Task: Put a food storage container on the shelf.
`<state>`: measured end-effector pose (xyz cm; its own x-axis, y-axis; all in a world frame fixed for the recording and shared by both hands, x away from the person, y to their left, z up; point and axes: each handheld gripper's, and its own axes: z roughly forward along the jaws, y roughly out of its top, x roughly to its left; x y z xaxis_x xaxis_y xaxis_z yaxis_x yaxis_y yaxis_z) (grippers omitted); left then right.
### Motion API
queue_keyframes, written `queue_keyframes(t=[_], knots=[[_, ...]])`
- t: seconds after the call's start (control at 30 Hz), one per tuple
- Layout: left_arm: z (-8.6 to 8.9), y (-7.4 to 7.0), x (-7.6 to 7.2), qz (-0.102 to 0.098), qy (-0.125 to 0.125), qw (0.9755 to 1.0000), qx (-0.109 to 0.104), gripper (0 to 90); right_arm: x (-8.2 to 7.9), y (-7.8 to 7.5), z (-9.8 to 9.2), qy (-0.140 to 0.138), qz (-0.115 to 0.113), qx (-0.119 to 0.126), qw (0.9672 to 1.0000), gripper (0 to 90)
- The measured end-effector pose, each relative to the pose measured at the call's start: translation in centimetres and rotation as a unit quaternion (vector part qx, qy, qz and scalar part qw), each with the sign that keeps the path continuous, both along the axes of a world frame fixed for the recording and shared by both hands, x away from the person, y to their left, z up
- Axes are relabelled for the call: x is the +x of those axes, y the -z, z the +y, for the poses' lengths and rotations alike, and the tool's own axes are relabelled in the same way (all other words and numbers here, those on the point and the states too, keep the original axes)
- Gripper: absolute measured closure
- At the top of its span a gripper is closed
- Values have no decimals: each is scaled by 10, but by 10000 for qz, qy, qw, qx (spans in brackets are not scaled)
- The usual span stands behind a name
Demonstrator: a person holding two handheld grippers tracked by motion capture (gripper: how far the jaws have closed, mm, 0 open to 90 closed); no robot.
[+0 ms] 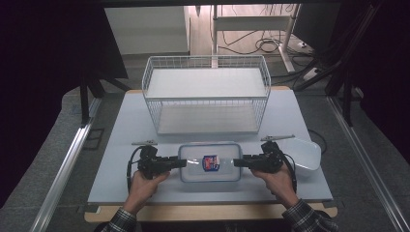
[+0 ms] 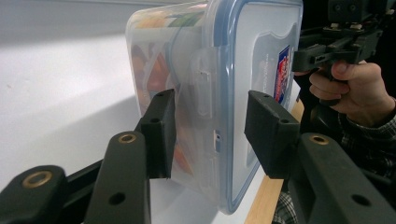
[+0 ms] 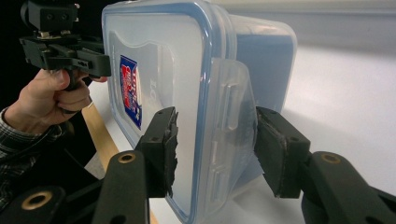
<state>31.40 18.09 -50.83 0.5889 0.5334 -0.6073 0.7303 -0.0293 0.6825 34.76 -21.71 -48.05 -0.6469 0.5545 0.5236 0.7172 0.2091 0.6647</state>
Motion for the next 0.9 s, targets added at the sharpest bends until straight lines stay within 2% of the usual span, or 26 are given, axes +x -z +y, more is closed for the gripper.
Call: queue_keyframes(t=[0.13, 0.2, 0.5, 0.9], knots=[[0, -8, -3, -160, -44, 9998, 61, 539, -1, -7, 0, -44, -222, 44, 9997, 510], [0, -12, -4, -236, -55, 9997, 73, 539, -1, -9, 0, -53, -245, 47, 9997, 510], [1, -34, -6, -568, -141, 9981, 183, 538, 2, -29, 2, -158, -648, 103, 9977, 510], [4, -55, -6, -775, -245, 9964, 237, 535, 6, -49, 8, -197, -872, 79, 9960, 507]])
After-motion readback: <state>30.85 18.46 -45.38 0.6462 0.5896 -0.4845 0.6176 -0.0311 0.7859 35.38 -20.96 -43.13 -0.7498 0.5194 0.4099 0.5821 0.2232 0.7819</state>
